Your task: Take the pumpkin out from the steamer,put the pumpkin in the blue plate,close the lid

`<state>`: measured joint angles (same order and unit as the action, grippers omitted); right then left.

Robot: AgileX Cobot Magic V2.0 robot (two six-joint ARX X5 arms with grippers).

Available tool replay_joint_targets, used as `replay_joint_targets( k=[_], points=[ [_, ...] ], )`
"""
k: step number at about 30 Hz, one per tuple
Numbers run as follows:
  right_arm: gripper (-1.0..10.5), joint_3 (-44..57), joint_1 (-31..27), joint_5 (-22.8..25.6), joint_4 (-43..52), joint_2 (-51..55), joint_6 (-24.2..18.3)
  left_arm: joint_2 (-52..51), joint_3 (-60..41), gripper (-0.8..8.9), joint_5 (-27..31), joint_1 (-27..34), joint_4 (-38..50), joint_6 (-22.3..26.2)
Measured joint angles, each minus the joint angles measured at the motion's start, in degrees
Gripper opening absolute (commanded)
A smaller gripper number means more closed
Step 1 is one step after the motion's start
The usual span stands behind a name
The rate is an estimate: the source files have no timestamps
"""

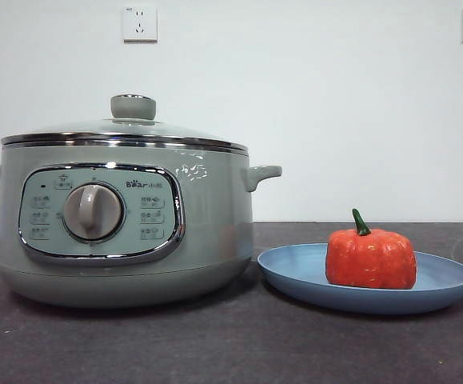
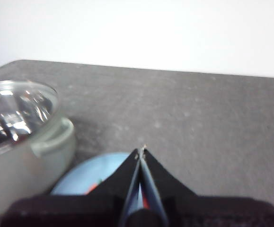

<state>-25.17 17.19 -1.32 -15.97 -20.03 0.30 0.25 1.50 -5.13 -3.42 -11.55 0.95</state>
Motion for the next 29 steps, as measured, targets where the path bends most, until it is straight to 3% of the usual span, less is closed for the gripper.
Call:
replay_joint_targets(
  k=[2,6,17,29],
  points=[
    [0.0,3.96,-4.28,-3.08,0.2,3.06,-0.42,0.0,0.0,-0.03,0.0,0.0,0.0,0.0],
    [0.0,11.39,-8.52,-4.59,3.28,8.35,-0.81,0.0,0.0,-0.03,-0.02,0.0,0.0,0.0],
    [0.0,23.63,-8.72,-4.76,5.31,19.8,-1.01,0.0,0.0,-0.03,-0.02,0.0,-0.02,0.0],
    [0.0,23.89,-8.72,-4.31,5.77,19.19,-2.49,0.0,0.0,-0.03,-0.04,0.0,-0.02,0.0]
  ],
)
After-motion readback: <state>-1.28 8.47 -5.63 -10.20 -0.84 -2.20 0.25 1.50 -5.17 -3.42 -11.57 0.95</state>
